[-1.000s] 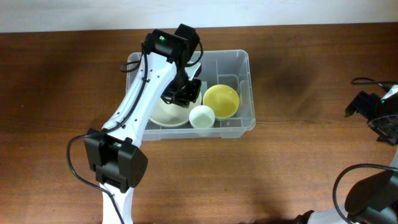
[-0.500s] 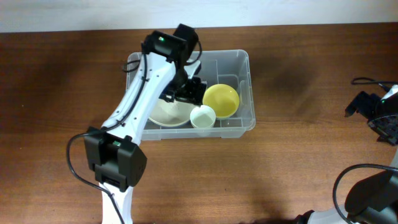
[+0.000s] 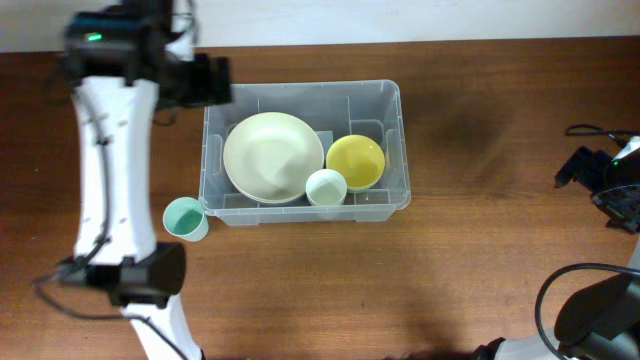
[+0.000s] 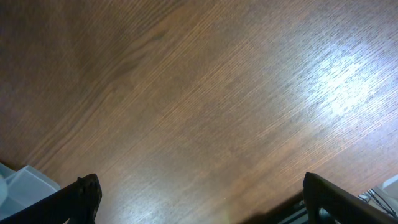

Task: Pack container
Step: 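Release the cream cup and move the left gripper to the mint cup, then grasp the mint-green cup rim with the left gripper and lift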

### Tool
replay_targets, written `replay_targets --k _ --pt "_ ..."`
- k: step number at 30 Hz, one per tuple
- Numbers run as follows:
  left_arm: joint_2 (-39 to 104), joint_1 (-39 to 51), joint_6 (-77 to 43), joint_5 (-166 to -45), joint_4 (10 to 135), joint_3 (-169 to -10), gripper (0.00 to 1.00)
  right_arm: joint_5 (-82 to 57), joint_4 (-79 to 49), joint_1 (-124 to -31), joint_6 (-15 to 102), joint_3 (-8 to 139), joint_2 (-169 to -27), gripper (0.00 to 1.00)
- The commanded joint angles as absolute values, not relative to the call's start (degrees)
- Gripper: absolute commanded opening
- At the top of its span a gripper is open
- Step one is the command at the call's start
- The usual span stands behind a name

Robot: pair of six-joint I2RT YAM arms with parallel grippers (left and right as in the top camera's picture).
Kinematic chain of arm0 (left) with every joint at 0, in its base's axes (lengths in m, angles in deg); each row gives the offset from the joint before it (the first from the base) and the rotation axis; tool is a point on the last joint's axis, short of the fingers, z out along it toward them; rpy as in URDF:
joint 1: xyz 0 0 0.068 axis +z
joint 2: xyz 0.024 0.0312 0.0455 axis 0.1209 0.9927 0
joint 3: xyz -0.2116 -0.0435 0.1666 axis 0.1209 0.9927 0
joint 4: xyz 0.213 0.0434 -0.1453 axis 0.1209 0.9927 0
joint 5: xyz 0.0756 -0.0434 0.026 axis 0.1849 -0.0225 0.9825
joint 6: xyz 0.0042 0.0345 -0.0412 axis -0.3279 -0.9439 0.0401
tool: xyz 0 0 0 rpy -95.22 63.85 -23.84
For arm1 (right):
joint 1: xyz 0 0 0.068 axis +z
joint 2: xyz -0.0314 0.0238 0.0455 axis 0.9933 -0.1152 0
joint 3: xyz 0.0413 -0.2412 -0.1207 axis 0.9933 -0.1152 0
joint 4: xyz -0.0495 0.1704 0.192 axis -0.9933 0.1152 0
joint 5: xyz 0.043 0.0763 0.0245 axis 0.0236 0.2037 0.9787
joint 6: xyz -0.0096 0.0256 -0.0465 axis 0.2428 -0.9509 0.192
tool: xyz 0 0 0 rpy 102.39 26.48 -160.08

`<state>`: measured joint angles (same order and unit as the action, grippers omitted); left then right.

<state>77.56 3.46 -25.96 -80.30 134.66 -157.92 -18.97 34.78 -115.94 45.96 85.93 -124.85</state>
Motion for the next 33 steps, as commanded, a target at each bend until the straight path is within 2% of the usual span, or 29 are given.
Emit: replay_targets --k 1,11,25,33 --pt "68.88 8.75 -22.68 -77.89 134.92 -154.84 0.99 -19.08 34.78 -116.03 46.33 85.87 -124.11 0.99" --pt "53.34 16.68 -14.03 -73.3 134.44 -125.72 1.0 -19.08 34.78 -116.03 46.33 85.87 -124.11 0.99" --pt "53.06 16.88 -13.59 -82.73 114.79 -90.12 0.99 -19.06 34.78 -116.03 46.35 85.87 -124.11 0.99" --pt "53.06 16.88 -11.71 -82.31 110.14 -81.73 0.99 -19.06 34.78 -116.03 46.35 85.87 -124.11 0.99"
